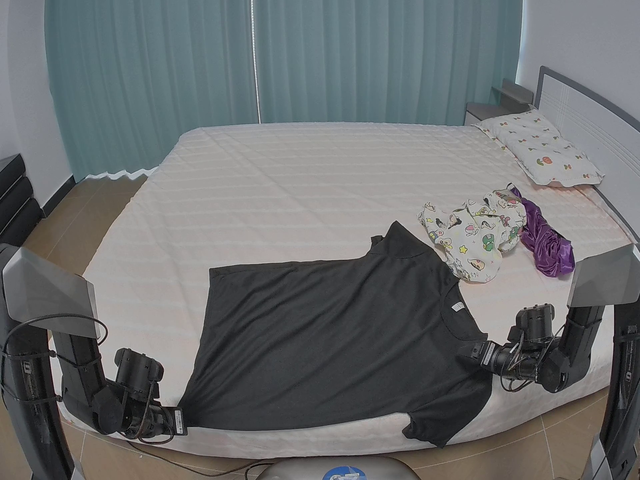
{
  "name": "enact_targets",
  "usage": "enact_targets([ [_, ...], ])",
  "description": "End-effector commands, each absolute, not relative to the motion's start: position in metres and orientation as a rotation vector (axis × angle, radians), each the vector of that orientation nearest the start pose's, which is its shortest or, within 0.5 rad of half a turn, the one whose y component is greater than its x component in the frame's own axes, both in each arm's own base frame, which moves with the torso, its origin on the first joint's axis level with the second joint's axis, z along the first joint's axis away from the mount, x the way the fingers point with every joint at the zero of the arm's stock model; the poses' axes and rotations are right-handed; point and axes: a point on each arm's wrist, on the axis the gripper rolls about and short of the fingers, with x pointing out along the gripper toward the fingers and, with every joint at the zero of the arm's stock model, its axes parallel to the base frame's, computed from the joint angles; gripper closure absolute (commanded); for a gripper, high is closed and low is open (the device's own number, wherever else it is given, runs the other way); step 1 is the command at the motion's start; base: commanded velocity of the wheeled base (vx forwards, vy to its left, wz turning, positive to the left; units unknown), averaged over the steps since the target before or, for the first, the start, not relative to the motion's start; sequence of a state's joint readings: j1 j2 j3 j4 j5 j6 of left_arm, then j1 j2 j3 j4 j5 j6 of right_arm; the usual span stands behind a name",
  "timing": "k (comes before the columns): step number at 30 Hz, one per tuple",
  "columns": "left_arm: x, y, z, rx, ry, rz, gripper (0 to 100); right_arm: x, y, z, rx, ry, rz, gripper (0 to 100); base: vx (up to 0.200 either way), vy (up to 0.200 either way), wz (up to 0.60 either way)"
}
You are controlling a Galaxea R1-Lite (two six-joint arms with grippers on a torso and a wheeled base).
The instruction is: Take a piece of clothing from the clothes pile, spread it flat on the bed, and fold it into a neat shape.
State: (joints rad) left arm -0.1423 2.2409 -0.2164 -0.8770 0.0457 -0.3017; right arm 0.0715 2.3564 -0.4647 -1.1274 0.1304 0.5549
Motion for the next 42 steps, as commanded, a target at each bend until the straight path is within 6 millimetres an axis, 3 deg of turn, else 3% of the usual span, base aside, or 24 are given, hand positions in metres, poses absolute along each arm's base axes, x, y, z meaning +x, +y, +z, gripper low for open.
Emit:
enact_targets([
  [1, 0.218, -0.03, -0.051, -0.159, 1.151, 0.089, 100, 0.302, 0.015, -0.048, 0.562, 0.788, -0.052, 0, 0.0, 0.0, 0.0],
  [15, 0.218, -0.03, -0.051, -0.16, 1.151, 0.087, 100, 0.303, 0.01, -0.055, 0.524, 0.806, -0.058, 0, 0.0, 0.0, 0.0],
  [16, 0.218, -0.03, -0.051, -0.16, 1.151, 0.087, 100, 0.302, 0.011, -0.059, 0.515, 0.822, -0.057, 100, 0.0, 0.0, 0.0],
  [24, 0.218, -0.03, -0.051, -0.16, 1.151, 0.087, 100, 0.293, 0.011, -0.062, 0.447, 0.862, -0.076, 100, 0.0, 0.0, 0.0],
  [27, 0.221, -0.031, -0.051, -0.163, 1.142, 0.087, 100, 0.28, 0.01, -0.06, 0.397, 0.894, -0.067, 100, 0.0, 0.0, 0.0],
  [39, 0.221, -0.031, -0.051, -0.163, 1.142, 0.087, 100, 0.278, 0.006, -0.063, 0.348, 0.894, -0.126, 100, 0.0, 0.0, 0.0],
  [40, 0.221, -0.031, -0.051, -0.162, 1.144, 0.087, 100, 0.278, 0.006, -0.063, 0.349, 0.891, -0.127, 0, 0.0, 0.0, 0.0],
  [42, 0.22, -0.031, -0.051, -0.16, 1.145, 0.085, 100, 0.279, 0.006, -0.063, 0.35, 0.89, -0.127, 0, 0.0, 0.0, 0.0],
])
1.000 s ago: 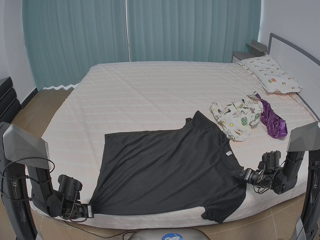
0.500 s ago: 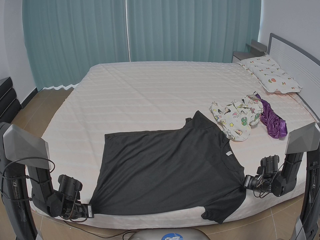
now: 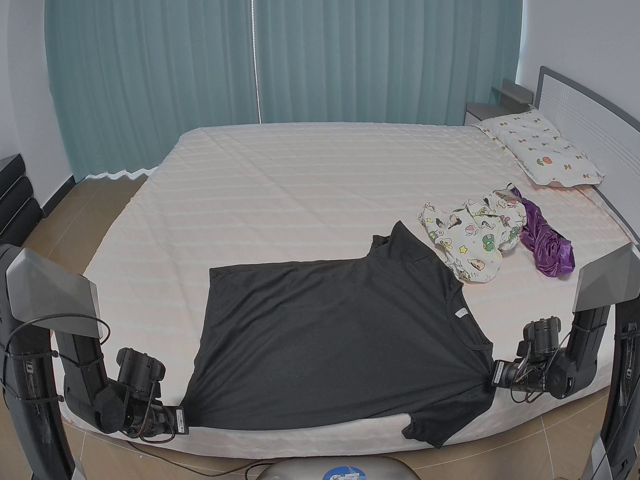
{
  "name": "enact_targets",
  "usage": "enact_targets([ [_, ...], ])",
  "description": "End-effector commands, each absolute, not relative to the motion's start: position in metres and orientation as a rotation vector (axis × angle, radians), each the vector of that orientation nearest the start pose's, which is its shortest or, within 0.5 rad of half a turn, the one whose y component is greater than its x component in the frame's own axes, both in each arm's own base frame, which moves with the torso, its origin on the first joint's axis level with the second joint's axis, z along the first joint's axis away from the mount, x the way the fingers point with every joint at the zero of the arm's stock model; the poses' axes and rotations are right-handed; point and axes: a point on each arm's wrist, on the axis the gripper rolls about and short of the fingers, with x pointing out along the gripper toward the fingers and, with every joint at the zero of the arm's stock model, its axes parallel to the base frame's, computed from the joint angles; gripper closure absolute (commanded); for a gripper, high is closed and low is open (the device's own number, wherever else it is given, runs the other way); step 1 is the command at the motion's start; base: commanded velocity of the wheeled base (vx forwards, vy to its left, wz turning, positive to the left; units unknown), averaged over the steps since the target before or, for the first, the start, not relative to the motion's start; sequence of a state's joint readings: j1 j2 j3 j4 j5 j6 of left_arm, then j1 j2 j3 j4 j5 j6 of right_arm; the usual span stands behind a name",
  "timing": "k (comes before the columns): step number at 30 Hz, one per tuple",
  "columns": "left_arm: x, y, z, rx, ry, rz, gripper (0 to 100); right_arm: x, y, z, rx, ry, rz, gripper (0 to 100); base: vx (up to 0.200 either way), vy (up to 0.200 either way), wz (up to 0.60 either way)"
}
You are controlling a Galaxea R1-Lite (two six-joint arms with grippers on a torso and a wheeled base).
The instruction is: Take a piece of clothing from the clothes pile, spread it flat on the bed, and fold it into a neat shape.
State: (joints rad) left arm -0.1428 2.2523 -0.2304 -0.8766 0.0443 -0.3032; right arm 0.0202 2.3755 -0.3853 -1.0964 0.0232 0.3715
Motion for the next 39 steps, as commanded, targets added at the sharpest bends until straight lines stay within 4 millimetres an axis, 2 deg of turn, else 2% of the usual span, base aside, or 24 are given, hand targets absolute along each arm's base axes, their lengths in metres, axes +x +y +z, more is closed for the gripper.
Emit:
enact_targets([
  [1, 0.22, -0.031, -0.051, -0.16, 1.145, 0.085, 100, 0.279, 0.006, -0.063, 0.35, 0.89, -0.127, 0, 0.0, 0.0, 0.0],
  [2, 0.22, -0.031, -0.051, -0.16, 1.145, 0.085, 100, 0.279, 0.006, -0.063, 0.35, 0.89, -0.127, 0, 0.0, 0.0, 0.0],
  [3, 0.222, -0.031, -0.051, -0.162, 1.141, 0.085, 0, 0.281, 0.006, -0.062, 0.355, 0.876, -0.119, 0, 0.0, 0.0, 0.0],
  [8, 0.228, -0.034, -0.049, -0.2, 1.111, 0.101, 0, 0.287, 0.008, -0.049, 0.428, 0.827, -0.099, 0, 0.0, 0.0, 0.0],
  [9, 0.232, -0.034, -0.046, -0.233, 1.085, 0.111, 0, 0.292, 0.009, -0.041, 0.493, 0.794, -0.1, 0, 0.0, 0.0, 0.0],
  [15, 0.248, -0.02, -0.023, -0.338, 0.957, 0.13, 0, 0.311, 0.008, -0.025, 0.609, 0.692, -0.124, 0, 0.0, 0.0, 0.0],
  [18, 0.256, -0.018, -0.005, -0.497, 0.896, 0.058, 0, 0.318, 0.009, -0.014, 0.699, 0.64, -0.135, 0, 0.0, 0.0, 0.0],
  [20, 0.256, -0.018, -0.005, -0.497, 0.896, 0.058, 0, 0.318, 0.009, -0.014, 0.699, 0.64, -0.135, 0, 0.0, 0.0, 0.0],
  [22, 0.275, -0.02, 0.004, -0.672, 0.84, 0.074, 0, 0.32, 0.01, -0.013, 0.72, 0.619, -0.121, 0, 0.0, 0.0, 0.0],
  [25, 0.28, -0.021, 0.007, -0.731, 0.83, 0.075, 0, 0.321, 0.01, -0.016, 0.721, 0.605, -0.118, 0, 0.0, 0.0, 0.0],
  [31, 0.285, -0.024, 0.007, -0.798, 0.884, 0.056, 0, 0.322, 0.01, -0.019, 0.719, 0.604, -0.119, 0, 0.0, 0.0, 0.0],
  [39, 0.286, -0.024, 0.006, -0.805, 0.912, 0.054, 0, 0.321, 0.011, -0.024, 0.714, 0.621, -0.124, 0, 0.0, 0.0, 0.0],
])
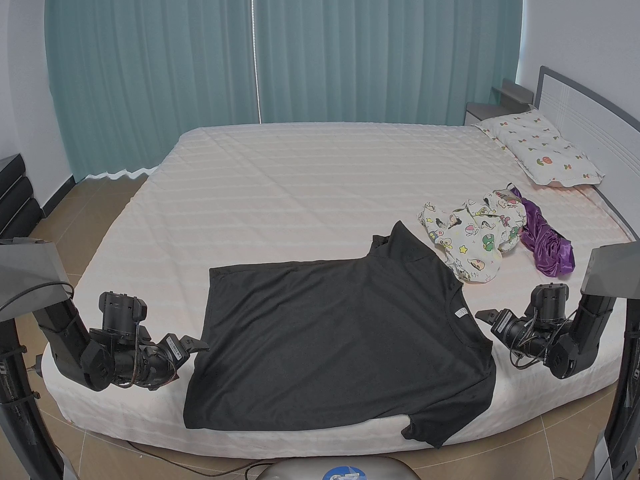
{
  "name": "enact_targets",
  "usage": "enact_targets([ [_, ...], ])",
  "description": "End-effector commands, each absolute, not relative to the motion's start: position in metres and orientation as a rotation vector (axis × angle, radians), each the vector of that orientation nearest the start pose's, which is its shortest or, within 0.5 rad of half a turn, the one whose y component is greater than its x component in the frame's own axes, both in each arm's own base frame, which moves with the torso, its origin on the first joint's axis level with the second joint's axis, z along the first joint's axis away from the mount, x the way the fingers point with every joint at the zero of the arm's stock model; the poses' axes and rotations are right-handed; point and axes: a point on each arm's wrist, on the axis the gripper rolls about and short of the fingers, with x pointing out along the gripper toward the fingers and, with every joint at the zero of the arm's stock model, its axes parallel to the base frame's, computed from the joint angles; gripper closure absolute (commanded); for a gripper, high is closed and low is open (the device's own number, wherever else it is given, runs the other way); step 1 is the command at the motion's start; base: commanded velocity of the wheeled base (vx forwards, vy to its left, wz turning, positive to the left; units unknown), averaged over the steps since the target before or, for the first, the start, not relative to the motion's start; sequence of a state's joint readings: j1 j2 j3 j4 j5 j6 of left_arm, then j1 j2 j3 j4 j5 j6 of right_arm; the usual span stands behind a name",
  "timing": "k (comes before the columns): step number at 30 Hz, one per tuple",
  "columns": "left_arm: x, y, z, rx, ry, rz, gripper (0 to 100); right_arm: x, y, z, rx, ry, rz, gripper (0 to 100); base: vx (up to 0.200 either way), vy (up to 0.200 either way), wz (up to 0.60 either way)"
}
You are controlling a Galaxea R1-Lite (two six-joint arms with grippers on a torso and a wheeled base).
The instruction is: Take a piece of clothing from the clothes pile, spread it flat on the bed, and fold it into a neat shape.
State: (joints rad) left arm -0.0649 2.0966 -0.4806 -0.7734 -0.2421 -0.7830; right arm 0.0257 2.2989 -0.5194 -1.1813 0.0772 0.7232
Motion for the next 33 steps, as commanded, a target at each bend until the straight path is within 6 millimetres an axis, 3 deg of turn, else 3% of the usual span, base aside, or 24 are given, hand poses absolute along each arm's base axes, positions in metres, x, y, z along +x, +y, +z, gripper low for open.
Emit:
enact_targets([
  [1, 0.286, -0.024, 0.006, -0.804, 0.914, 0.055, 0, 0.321, 0.011, -0.024, 0.712, 0.621, -0.124, 0, 0.0, 0.0, 0.0],
  [11, 0.271, -0.025, -0.005, -0.741, 0.972, 0.065, 0, 0.32, 0.011, -0.026, 0.707, 0.628, -0.125, 0, 0.0, 0.0, 0.0],
  [13, 0.254, -0.025, -0.015, -0.602, 1.031, 0.034, 0, 0.32, 0.011, -0.028, 0.704, 0.635, -0.129, 0, 0.0, 0.0, 0.0],
  [17, 0.24, -0.026, -0.025, -0.473, 1.084, -0.012, 0, 0.32, 0.011, -0.029, 0.698, 0.638, -0.128, 0, 0.0, 0.0, 0.0],
  [29, 0.23, -0.042, -0.057, -0.343, 1.006, -0.01, 0, 0.319, 0.011, -0.032, 0.673, 0.649, -0.124, 0, 0.0, 0.0, 0.0],
  [33, 0.208, -0.046, -0.056, -0.265, 1.017, -0.087, 0, 0.318, 0.011, -0.032, 0.67, 0.65, -0.123, 0, 0.0, 0.0, 0.0],
])
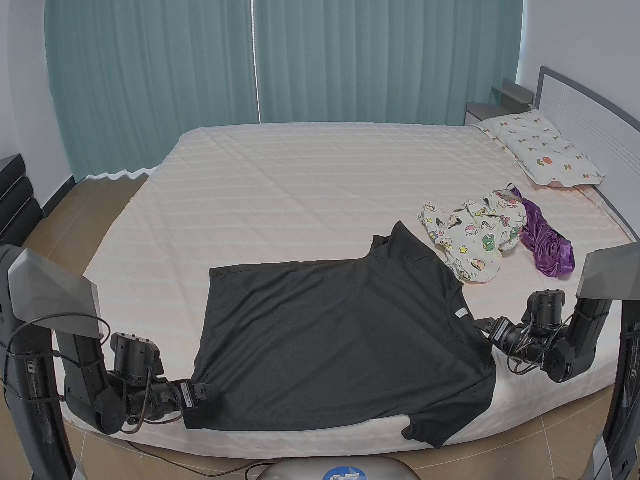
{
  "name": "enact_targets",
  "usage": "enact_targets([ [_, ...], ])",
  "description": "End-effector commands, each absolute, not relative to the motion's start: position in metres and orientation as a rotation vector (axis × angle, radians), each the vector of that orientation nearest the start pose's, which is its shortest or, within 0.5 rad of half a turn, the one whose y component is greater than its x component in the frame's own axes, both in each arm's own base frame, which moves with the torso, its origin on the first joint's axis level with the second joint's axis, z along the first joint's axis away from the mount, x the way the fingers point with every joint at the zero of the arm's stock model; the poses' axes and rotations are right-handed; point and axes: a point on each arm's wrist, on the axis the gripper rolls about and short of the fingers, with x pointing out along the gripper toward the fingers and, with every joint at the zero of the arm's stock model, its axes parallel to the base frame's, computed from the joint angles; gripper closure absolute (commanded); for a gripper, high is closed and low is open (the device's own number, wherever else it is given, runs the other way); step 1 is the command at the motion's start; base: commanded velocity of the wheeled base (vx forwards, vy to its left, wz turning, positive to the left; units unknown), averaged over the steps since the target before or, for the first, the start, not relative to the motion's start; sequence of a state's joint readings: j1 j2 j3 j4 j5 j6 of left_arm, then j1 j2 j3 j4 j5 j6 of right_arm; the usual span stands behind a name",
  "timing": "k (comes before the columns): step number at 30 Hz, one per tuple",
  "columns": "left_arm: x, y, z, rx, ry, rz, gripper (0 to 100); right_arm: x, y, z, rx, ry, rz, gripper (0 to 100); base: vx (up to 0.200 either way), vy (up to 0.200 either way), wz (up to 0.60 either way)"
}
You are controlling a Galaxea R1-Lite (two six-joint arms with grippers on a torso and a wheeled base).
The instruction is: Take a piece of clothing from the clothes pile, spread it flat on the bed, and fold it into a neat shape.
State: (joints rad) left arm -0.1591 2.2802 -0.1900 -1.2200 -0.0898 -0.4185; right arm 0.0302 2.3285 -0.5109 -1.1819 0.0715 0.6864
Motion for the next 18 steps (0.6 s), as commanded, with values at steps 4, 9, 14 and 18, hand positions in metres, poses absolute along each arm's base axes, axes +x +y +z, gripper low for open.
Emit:
enact_targets([
  [4, 0.204, -0.046, -0.06, -0.228, 1.031, -0.106, 0, 0.318, 0.011, -0.032, 0.669, 0.651, -0.121, 0, 0.0, 0.0, 0.0],
  [9, 0.205, -0.045, -0.06, -0.234, 1.023, -0.104, 0, 0.318, 0.011, -0.033, 0.667, 0.652, -0.121, 0, 0.0, 0.0, 0.0],
  [14, 0.211, -0.047, -0.062, -0.235, 1.01, -0.108, 0, 0.318, 0.012, -0.034, 0.667, 0.657, -0.121, 0, 0.0, 0.0, 0.0],
  [18, 0.215, -0.048, -0.066, -0.226, 1.001, -0.111, 0, 0.318, 0.012, -0.034, 0.667, 0.657, -0.121, 0, 0.0, 0.0, 0.0],
])
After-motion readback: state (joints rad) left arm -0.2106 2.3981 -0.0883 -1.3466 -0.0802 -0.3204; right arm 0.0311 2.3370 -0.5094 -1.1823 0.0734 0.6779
